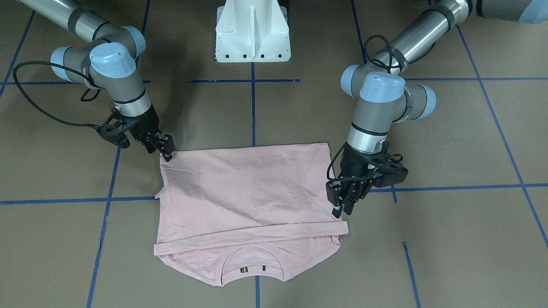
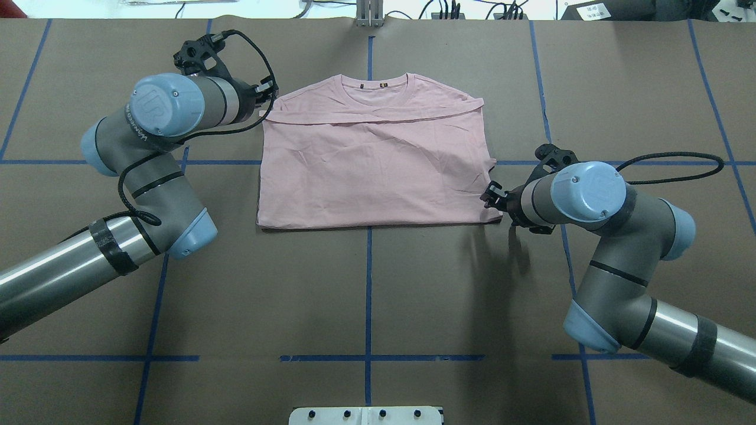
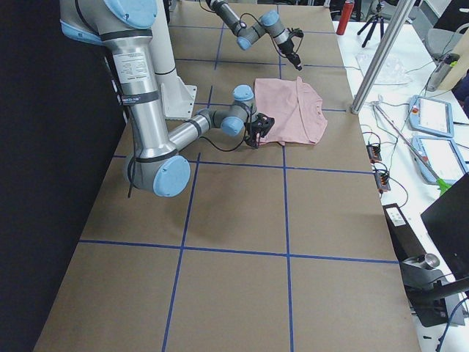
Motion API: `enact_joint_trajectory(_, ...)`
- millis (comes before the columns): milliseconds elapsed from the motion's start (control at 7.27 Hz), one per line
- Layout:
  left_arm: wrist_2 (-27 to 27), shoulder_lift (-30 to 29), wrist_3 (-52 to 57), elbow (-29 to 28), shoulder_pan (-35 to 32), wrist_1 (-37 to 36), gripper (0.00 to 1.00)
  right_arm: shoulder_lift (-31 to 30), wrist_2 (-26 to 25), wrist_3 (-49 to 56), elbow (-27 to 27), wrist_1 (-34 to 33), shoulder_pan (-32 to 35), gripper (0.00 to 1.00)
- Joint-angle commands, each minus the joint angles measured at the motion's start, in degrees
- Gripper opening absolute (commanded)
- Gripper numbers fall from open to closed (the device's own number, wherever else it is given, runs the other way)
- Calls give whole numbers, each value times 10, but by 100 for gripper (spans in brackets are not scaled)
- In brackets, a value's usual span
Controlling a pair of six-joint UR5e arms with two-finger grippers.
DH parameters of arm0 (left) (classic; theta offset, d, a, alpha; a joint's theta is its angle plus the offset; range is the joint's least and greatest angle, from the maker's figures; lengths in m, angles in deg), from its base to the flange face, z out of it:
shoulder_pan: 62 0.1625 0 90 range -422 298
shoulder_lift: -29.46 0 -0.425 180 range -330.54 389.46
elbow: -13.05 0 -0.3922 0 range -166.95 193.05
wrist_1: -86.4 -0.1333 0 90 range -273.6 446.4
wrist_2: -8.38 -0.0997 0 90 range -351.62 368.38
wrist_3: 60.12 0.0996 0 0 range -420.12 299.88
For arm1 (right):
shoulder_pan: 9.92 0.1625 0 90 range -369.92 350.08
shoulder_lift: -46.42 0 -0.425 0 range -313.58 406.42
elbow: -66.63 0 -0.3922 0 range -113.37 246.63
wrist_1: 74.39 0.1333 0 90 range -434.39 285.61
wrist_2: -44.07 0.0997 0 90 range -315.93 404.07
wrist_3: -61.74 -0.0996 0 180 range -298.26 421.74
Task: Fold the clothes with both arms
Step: 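Release the hem and move the right gripper to the folded shirt's near corner, then drag the folded shirt with the right gripper toward the robot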
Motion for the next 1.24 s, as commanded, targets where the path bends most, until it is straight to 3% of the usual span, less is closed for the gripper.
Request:
enact_joint_trajectory(0, -1, 0, 0, 0, 0, 0, 43, 1, 0, -2, 0, -1, -4, 39)
enact_joint_trajectory(138, -1, 0, 0, -1, 0, 0, 43, 2, 0, -6, 0, -2, -5, 0)
enact_joint_trajectory(688, -2, 0, 0, -2, 4, -1, 43, -7, 5, -14, 31, -5, -2, 0)
enact_joint_trajectory(825, -1, 0, 0, -1, 4, -1, 43, -31, 13, -12, 67, -5, -7, 0)
enact_joint_trajectory(1100, -1, 0, 0, -1, 5, -1, 43, -150, 53, -15, 219, -22, -76, 0)
